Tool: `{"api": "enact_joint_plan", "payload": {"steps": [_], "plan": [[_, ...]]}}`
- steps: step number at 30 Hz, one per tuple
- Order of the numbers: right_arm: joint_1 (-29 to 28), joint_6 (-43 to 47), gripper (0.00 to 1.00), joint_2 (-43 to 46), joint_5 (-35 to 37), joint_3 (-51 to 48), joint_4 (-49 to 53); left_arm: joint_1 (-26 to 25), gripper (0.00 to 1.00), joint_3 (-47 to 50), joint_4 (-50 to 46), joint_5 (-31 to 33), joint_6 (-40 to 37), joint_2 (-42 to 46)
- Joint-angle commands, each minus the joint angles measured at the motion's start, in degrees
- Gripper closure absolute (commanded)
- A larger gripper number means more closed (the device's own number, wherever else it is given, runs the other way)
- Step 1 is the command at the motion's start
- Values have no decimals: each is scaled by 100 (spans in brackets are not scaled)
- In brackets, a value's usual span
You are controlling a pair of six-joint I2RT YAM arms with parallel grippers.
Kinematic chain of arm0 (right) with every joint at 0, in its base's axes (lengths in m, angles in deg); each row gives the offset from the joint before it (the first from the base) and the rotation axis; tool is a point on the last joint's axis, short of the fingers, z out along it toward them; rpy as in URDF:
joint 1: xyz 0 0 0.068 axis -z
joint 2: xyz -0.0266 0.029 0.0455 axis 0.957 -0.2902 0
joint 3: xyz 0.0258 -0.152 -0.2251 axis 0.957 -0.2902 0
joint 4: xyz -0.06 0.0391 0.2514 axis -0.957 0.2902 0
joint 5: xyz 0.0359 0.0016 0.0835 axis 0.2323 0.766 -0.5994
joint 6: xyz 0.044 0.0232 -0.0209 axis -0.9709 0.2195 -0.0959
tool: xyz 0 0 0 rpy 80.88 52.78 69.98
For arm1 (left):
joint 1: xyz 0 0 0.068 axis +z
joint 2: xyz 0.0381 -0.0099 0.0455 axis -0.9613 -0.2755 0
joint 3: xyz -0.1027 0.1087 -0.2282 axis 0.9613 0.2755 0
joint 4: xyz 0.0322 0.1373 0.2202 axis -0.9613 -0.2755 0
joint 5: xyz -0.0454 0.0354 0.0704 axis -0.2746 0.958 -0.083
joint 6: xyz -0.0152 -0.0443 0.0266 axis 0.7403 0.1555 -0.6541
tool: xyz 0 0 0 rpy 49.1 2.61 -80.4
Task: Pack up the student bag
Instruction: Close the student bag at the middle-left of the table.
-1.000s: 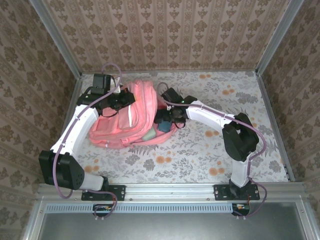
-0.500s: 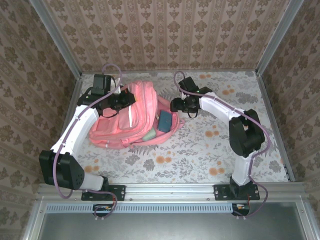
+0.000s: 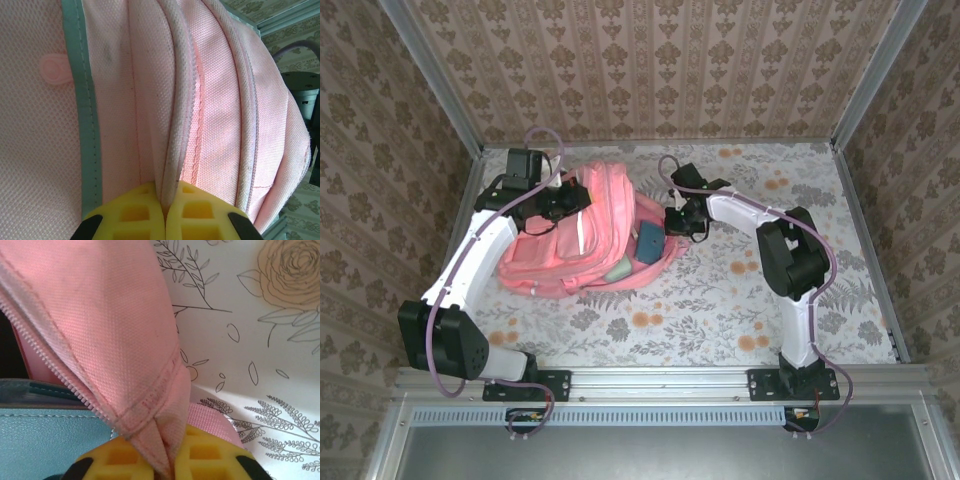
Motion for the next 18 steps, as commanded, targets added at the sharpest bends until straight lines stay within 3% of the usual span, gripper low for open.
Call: {"api": "enact_joint_plan", "payload": {"steps": [1, 2, 3, 5, 10, 15, 18], "plan": [[36, -53, 87, 548, 223, -276, -62, -170, 100, -66, 326, -67, -34, -50], [86, -60, 73, 638, 238, -353, -71, -227, 100, -71, 395, -51, 14, -123], [130, -80, 50, 754, 254, -436, -91, -316, 100, -85, 445, -10, 53, -205], [215, -120, 32, 971, 285, -584, -99, -441, 100, -121, 546, 128, 129, -382], [259, -219, 23, 1738, 506, -1041, -327, -641, 100, -343, 669, 310, 240, -921], [185, -474, 23, 2457, 499, -1576, -464, -645, 50, -667, 490, 281, 216, -1199], [12, -625, 23, 2707, 497, -1838, -516, -614, 36, -660, 293, 436, 140, -1031]]}}
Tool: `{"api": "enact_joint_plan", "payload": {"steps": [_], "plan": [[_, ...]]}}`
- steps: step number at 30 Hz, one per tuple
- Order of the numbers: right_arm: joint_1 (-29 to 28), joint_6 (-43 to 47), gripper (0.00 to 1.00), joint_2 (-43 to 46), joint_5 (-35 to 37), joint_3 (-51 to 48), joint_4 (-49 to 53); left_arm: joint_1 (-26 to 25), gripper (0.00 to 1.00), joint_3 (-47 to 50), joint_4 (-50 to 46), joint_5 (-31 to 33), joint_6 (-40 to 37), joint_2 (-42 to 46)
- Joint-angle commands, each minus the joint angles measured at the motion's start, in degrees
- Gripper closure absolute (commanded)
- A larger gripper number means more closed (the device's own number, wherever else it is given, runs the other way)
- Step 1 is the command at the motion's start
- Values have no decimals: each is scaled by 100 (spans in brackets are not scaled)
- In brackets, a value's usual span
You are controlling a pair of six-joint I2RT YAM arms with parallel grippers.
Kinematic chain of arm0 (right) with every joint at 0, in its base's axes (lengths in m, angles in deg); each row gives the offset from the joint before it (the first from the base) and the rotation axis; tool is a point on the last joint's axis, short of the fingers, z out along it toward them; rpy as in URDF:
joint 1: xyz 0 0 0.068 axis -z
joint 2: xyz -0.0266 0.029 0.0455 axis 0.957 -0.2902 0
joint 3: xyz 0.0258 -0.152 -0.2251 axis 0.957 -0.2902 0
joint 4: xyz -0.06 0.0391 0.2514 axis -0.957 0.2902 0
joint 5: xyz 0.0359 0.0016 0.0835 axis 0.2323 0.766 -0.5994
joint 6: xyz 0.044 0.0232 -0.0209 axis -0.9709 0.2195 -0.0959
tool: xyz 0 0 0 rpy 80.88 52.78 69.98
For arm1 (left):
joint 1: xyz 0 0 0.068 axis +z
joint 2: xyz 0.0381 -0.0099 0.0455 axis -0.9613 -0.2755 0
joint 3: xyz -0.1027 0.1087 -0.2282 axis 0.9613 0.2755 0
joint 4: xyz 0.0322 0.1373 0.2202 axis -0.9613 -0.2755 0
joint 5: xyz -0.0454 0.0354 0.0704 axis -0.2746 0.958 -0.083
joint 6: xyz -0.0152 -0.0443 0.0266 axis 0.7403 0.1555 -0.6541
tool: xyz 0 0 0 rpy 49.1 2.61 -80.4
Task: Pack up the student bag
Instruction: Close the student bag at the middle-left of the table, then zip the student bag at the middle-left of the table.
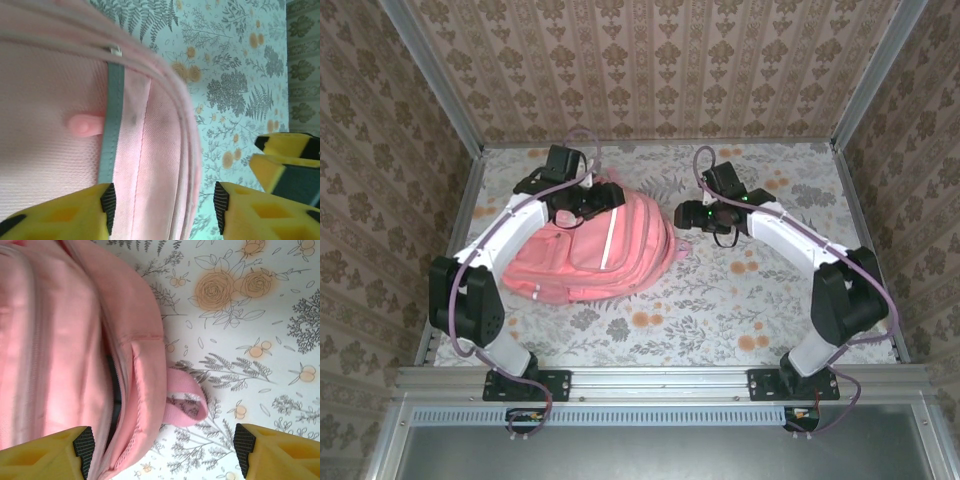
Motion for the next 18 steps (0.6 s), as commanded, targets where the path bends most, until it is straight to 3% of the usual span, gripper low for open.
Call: {"api": "enact_joint_plan", "payload": {"steps": [1, 10, 18], "plan": [[-225, -290, 23, 298, 106, -321, -108, 92, 34, -187, -145, 224, -92, 299], [-1044, -781, 23, 509, 229, -755, -371, 819, 36, 1638, -669, 712, 131, 2068], [-2243, -1105, 24, 721, 1018, -1046, -601, 1055, 41, 3409, -1137, 1061, 957, 3778]]}}
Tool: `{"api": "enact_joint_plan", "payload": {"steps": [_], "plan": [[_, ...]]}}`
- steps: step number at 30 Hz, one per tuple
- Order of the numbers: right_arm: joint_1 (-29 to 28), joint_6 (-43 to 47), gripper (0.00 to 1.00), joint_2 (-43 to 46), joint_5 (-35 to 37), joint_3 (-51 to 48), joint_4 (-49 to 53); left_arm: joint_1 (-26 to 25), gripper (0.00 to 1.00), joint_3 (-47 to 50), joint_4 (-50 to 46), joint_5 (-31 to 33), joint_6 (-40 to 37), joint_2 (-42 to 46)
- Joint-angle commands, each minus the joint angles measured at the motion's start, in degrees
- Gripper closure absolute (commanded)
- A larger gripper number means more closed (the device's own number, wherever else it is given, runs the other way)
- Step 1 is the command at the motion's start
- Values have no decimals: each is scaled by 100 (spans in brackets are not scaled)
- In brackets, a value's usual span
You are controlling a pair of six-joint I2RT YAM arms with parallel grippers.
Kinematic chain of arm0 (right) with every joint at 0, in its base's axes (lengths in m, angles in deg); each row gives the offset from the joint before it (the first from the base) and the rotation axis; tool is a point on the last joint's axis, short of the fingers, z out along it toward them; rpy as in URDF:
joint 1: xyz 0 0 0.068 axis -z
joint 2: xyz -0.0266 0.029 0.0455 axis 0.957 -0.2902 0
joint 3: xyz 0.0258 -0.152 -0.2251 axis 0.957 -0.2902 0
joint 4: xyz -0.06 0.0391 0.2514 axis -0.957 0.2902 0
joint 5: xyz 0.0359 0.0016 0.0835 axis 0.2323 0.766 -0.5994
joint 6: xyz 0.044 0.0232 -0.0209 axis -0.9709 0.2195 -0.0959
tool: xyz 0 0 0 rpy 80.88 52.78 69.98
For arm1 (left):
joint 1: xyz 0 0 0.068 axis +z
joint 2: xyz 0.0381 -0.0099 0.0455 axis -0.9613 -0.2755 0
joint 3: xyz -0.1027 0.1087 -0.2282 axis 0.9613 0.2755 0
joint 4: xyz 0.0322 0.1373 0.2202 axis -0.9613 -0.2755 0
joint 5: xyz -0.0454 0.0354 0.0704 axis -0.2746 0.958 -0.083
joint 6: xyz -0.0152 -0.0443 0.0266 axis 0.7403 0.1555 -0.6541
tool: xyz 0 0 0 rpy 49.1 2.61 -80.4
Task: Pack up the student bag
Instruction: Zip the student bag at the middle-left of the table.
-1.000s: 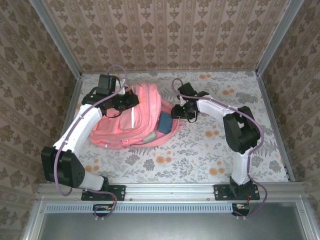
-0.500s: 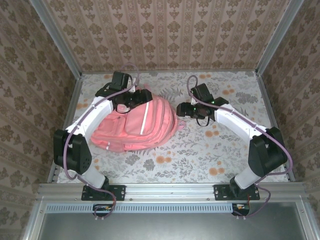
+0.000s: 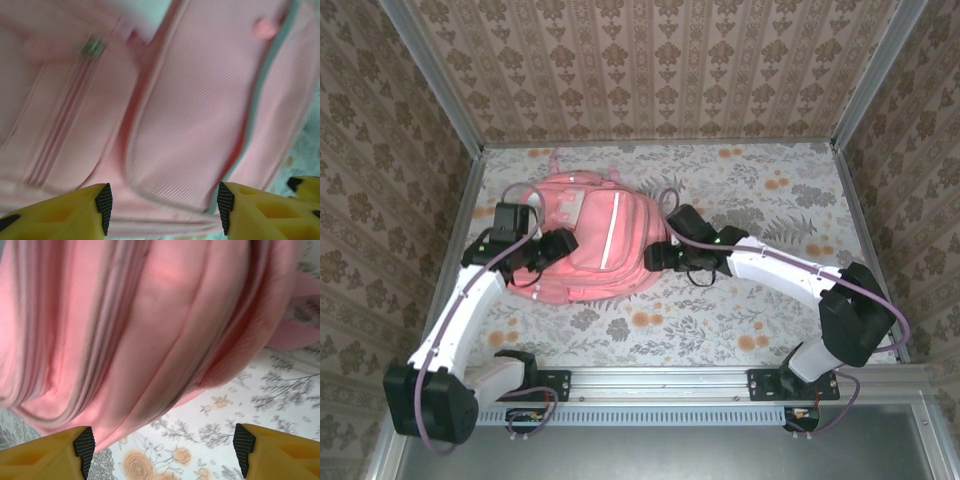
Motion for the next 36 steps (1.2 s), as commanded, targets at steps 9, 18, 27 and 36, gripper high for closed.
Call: {"api": "enact_joint_plan", "payload": {"steps": [9, 18, 27, 36], "plan": [[-945, -381, 24, -6, 793, -88, -204, 47, 43, 1745, -394, 501, 1806, 1744], [-1044, -365, 24, -34, 865, 11, -189, 56, 48, 2569, 31, 800, 2479, 2296], [-1072, -377, 24, 42, 858, -6, -173, 75, 41, 2974, 1509, 1474, 2313, 1983], [-1151, -320, 24, 139, 941, 51, -172, -14, 100, 2583, 1695, 1517, 2221, 1536]]}}
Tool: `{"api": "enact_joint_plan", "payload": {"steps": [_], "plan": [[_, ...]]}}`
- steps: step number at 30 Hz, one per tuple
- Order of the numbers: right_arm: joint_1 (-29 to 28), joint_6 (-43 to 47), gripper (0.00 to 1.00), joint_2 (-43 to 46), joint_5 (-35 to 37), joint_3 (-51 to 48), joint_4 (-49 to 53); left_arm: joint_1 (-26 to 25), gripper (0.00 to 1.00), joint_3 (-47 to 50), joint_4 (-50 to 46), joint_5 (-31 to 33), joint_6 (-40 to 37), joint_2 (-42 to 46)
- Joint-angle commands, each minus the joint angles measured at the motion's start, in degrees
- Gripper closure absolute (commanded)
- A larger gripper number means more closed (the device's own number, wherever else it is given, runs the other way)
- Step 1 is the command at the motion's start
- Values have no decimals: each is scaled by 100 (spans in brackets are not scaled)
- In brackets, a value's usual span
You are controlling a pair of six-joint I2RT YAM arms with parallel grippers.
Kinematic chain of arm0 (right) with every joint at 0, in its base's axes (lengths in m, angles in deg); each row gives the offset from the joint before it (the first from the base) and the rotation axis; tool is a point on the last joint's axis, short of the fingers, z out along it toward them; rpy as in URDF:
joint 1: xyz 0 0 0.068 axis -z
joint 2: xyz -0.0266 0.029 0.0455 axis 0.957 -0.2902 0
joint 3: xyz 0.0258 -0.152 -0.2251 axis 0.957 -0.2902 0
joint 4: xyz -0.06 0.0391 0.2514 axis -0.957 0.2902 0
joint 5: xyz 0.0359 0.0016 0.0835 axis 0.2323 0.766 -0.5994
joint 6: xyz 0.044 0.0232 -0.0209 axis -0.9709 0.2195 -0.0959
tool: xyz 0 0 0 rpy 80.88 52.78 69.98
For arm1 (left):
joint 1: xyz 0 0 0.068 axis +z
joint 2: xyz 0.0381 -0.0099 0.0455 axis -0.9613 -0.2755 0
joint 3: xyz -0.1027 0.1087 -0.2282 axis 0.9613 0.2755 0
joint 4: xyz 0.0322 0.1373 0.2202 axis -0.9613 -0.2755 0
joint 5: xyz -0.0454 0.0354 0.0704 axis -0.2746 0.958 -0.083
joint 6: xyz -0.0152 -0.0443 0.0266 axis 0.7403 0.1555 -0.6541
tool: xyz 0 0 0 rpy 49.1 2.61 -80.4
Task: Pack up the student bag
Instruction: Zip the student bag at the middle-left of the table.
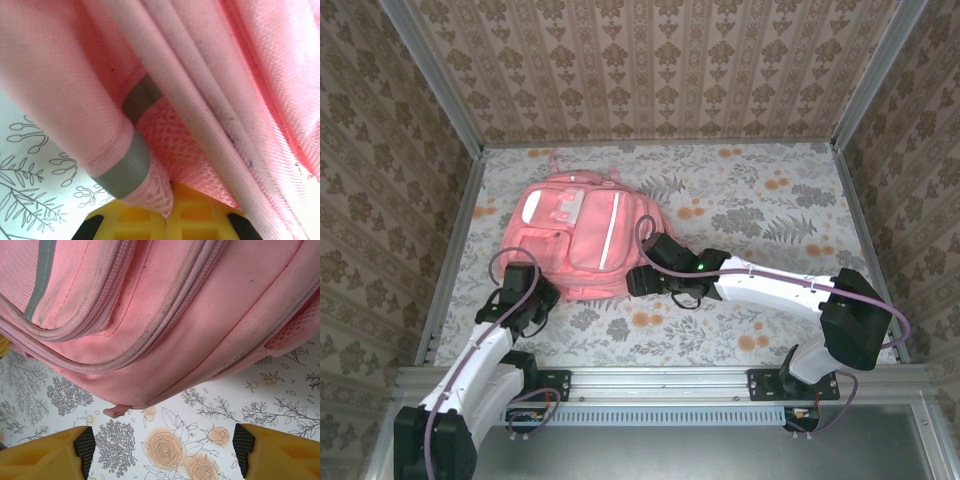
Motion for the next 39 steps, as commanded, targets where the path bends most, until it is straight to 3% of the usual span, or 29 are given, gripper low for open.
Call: {"api": "enact_joint_plan", "payload": {"steps": [1, 6, 12, 16, 18, 23, 33, 39], "plan": [[-64, -34, 24, 165, 247, 136, -15, -104, 100, -426, 33, 209, 40, 142], [-100, -7, 24, 406, 544, 14, 2, -990, 100, -742, 31, 563, 681, 268], [-230, 52, 25, 839, 965, -136, 92, -2076, 100, -1321, 184, 983, 993, -469], [-371, 47, 30, 1003, 1108, -265, 84, -2338, 100, -1661, 428, 888, 1042, -967], [-430, -29, 37, 977, 1055, -411, -88, -2483, 100, -1847, 475, 927, 1017, -1190], [-751, -55, 46, 517, 1090, -598, -757, -2701, 100, -2189, 465, 860, 1003, -1576], [-907, 419, 58, -919, 1630, 19, -1170, -2860, 100, -2155, 298, 1008, 1104, -1411], [-966, 718, 58, -1422, 1933, 365, -1299, -2892, 100, -2124, 226, 1049, 1156, -1334]]}}
